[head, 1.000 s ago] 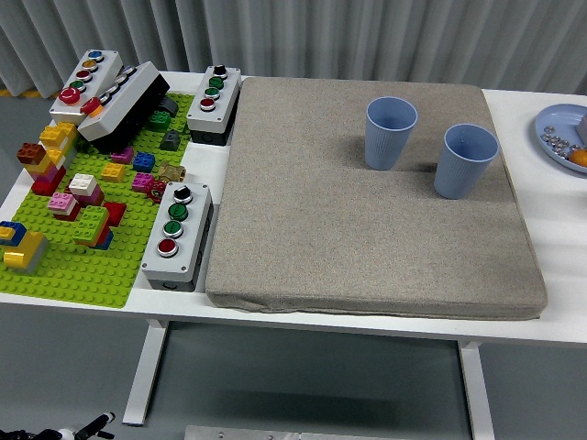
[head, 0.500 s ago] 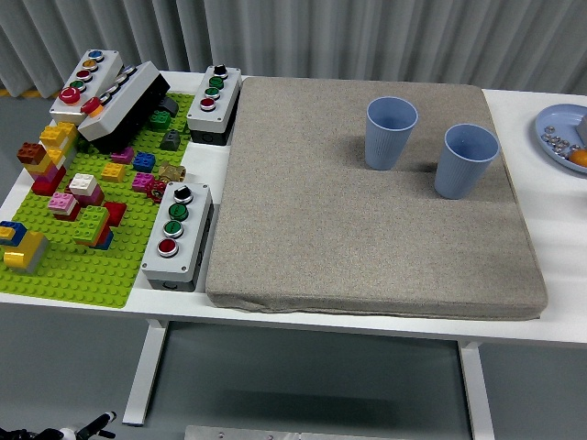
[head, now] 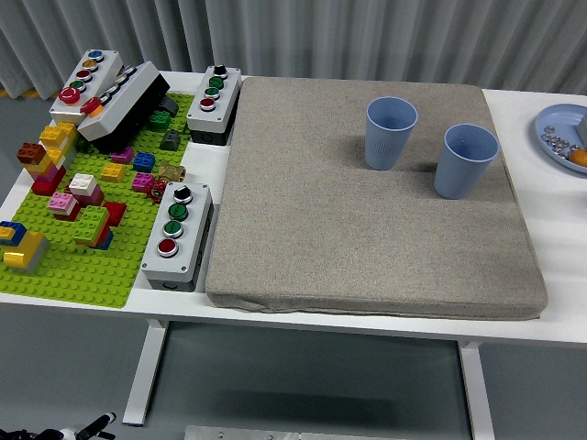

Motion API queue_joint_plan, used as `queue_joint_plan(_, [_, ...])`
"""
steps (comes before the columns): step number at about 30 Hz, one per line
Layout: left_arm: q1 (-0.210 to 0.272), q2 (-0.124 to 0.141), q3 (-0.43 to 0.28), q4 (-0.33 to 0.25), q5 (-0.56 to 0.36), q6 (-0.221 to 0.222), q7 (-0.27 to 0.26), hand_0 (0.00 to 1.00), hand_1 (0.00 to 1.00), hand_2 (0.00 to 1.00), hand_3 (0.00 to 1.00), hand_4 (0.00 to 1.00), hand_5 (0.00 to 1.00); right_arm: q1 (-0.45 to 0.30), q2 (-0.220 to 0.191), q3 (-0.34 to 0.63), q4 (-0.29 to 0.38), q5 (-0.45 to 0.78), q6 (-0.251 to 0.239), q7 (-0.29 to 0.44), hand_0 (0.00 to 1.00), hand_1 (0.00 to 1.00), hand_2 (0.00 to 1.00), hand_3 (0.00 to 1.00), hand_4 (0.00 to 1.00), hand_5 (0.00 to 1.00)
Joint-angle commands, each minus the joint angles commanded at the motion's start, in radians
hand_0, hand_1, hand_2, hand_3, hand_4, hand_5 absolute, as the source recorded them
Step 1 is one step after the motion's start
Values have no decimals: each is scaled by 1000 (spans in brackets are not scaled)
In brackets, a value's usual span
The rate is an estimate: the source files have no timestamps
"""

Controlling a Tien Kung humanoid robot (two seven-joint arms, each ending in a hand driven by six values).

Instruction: Pick cup pour cup place

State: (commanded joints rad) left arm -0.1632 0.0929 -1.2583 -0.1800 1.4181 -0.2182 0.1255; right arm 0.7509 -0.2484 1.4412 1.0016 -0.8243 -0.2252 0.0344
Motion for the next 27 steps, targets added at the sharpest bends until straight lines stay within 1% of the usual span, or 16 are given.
queue_joint_plan(8, [4,-1,1,0,-7,0,1,842,861,891,782,593,998,-1,2,-13,3,-1,1,-3,876,769,772,787,821,977])
queue_joint_plan(9, [5,-1,2,0,-8,0,0,843,861,890,782,593,998,-1,2,-13,5,-2,1,-3,876,771,771,788,823,960])
queue_joint_plan(26, [8,0,6,0,-11,0,-2,844,862,892,783,593,998,-1,0,-14,7,-8,1,-4,880,771,774,790,820,945])
queue_joint_plan(27, [8,0,6,0,-11,0,-2,844,862,891,783,592,998,-1,0,-14,7,-8,1,-4,880,771,774,790,818,926])
